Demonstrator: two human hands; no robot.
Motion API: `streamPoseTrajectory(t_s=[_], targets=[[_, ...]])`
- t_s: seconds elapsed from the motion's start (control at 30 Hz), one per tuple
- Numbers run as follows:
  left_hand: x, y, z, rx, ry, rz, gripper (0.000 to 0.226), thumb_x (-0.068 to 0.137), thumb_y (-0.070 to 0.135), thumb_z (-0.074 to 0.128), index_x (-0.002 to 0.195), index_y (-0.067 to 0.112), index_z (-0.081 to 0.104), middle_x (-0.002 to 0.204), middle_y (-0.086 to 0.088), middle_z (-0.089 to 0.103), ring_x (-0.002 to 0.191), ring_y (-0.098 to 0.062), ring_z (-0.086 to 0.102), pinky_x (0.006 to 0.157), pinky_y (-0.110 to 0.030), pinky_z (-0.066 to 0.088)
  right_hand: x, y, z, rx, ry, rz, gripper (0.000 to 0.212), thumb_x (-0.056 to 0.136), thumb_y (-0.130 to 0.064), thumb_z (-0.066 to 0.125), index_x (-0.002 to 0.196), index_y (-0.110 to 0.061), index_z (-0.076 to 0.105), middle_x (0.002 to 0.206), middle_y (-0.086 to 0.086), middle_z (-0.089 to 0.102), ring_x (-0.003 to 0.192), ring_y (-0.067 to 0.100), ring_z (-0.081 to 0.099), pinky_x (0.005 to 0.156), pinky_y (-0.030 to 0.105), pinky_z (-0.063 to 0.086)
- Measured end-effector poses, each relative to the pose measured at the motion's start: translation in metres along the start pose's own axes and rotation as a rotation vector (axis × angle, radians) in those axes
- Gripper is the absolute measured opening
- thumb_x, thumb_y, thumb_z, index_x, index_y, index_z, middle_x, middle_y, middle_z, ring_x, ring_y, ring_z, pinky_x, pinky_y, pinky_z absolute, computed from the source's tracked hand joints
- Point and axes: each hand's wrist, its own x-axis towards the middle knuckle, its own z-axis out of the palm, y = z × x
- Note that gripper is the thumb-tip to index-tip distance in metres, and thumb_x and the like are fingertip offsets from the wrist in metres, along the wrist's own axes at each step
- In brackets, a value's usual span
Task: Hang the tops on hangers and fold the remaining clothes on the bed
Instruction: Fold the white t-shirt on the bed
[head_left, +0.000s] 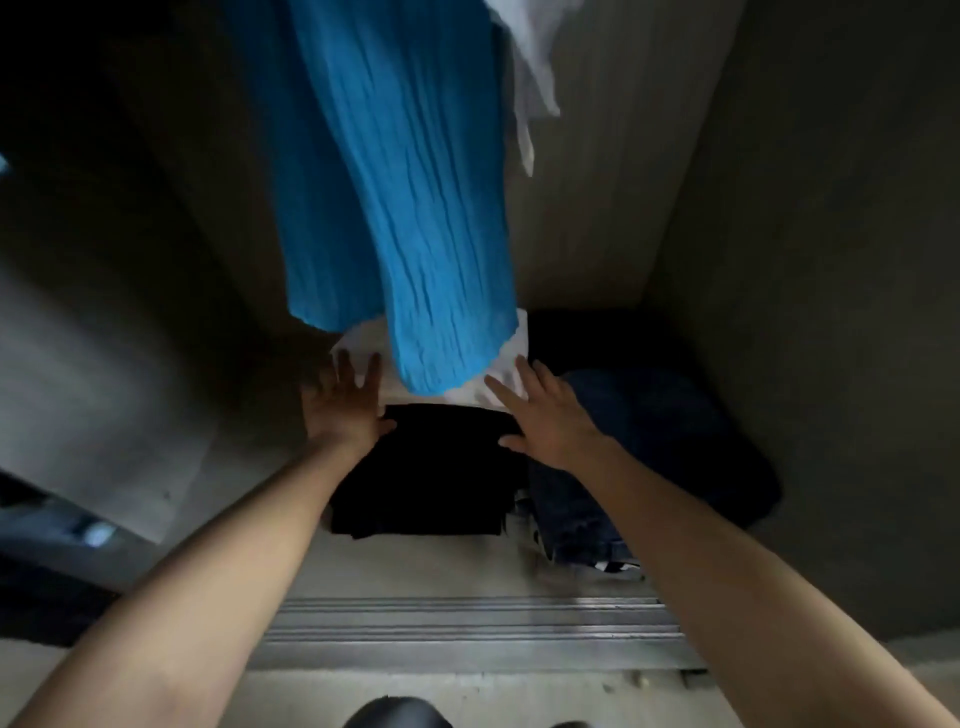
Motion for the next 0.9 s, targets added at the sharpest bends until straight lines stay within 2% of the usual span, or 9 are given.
streamPoseTrajectory(t_s=[0.1,0.43,0.53,0.6,0.67,0.73,0.8,0.83,0.9], targets=[[-0.019,0.004,0.043,0.017,-0.06,0.035,0.079,0.089,0.055,0.046,0.15,0.024,0.006,0.155,-0.013,0.012,0.141,-0.033,0.014,0.107,-0.043,0.023,-0.015,-0.003,0.039,0.043,-0.106,0.019,0.071,0.097,-0.042,0.041,0.15,-0.029,-0.005,0.156,0.014,-0.013,0.144,0.032,-0.004,0.117,0.044,0.009],[-0.079,0.006,0.041,0.017,-0.089,0.058,0.065,0.094,0.042,0.042,0.149,0.024,0.013,0.156,-0.011,0.012,0.14,-0.03,0.017,0.109,-0.039,0.02,-0.055,-0.03,0.042,0.051,-0.138,0.02,0.06,0.098,-0.033,0.038,0.15,-0.023,0.01,0.157,0.013,0.006,0.143,0.028,0.012,0.113,0.038,0.017],[-0.126,-0.011,0.0,-0.057,-0.078,0.039,0.067,0.08,0.038,0.064,0.14,0.019,0.042,0.141,-0.018,0.041,0.126,-0.032,0.042,0.099,-0.042,0.035,-0.082,-0.06,0.005,0.064,-0.21,-0.01,0.058,0.098,-0.03,0.038,0.15,-0.021,0.013,0.156,0.013,0.007,0.142,0.029,0.013,0.112,0.039,0.019],[-0.16,-0.031,-0.022,-0.113,-0.021,0.046,0.067,0.048,0.029,0.085,0.11,0.013,0.069,0.108,-0.019,0.064,0.096,-0.034,0.062,0.076,-0.044,0.051,-0.104,-0.088,-0.032,0.09,-0.235,-0.066,0.058,0.097,-0.027,0.039,0.15,-0.021,0.016,0.156,0.013,0.008,0.142,0.029,0.013,0.112,0.039,0.019],[-0.199,-0.052,-0.058,-0.172,-0.051,-0.01,0.067,0.032,0.024,0.089,0.096,0.012,0.072,0.095,-0.017,0.068,0.083,-0.034,0.065,0.064,-0.044,0.053,-0.13,-0.12,-0.076,0.118,-0.266,-0.131,0.057,0.097,-0.026,0.039,0.15,-0.021,0.018,0.157,0.011,0.009,0.142,0.028,0.013,0.112,0.039,0.019],[-0.232,-0.067,-0.104,-0.166,-0.14,-0.064,0.067,0.054,0.032,0.084,0.116,0.015,0.064,0.116,-0.015,0.062,0.103,-0.033,0.06,0.079,-0.047,0.05,-0.149,-0.147,-0.113,0.132,-0.268,-0.178,0.056,0.097,-0.027,0.039,0.15,-0.021,0.019,0.157,0.01,0.009,0.143,0.026,0.012,0.113,0.039,0.019],[-0.259,-0.087,-0.141,-0.14,-0.18,-0.143,0.061,0.087,0.036,0.055,0.142,0.021,0.036,0.146,-0.009,0.036,0.132,-0.028,0.036,0.103,-0.044,0.032,-0.164,-0.171,-0.152,0.132,-0.249,-0.219,0.055,0.098,-0.027,0.038,0.149,-0.021,0.019,0.156,0.011,0.011,0.142,0.026,0.013,0.113,0.039,0.019],[-0.273,-0.102,-0.159,-0.126,-0.181,-0.183,0.059,0.091,0.035,0.047,0.145,0.021,0.029,0.15,-0.008,0.03,0.136,-0.027,0.029,0.106,-0.042,0.027,-0.171,-0.185,-0.175,0.126,-0.248,-0.251,0.055,0.098,-0.027,0.038,0.149,-0.021,0.019,0.156,0.011,0.012,0.142,0.026,0.013,0.113,0.039,0.019],[-0.299,-0.129,-0.193,-0.177,-0.175,-0.268,0.058,0.085,0.033,0.056,0.139,0.018,0.042,0.141,-0.013,0.044,0.129,-0.031,0.04,0.101,-0.046,0.034,-0.184,-0.209,-0.214,0.111,-0.248,-0.313,0.054,0.098,-0.026,0.037,0.149,-0.021,0.019,0.156,0.011,0.012,0.142,0.026,0.013,0.113,0.039,0.018]])
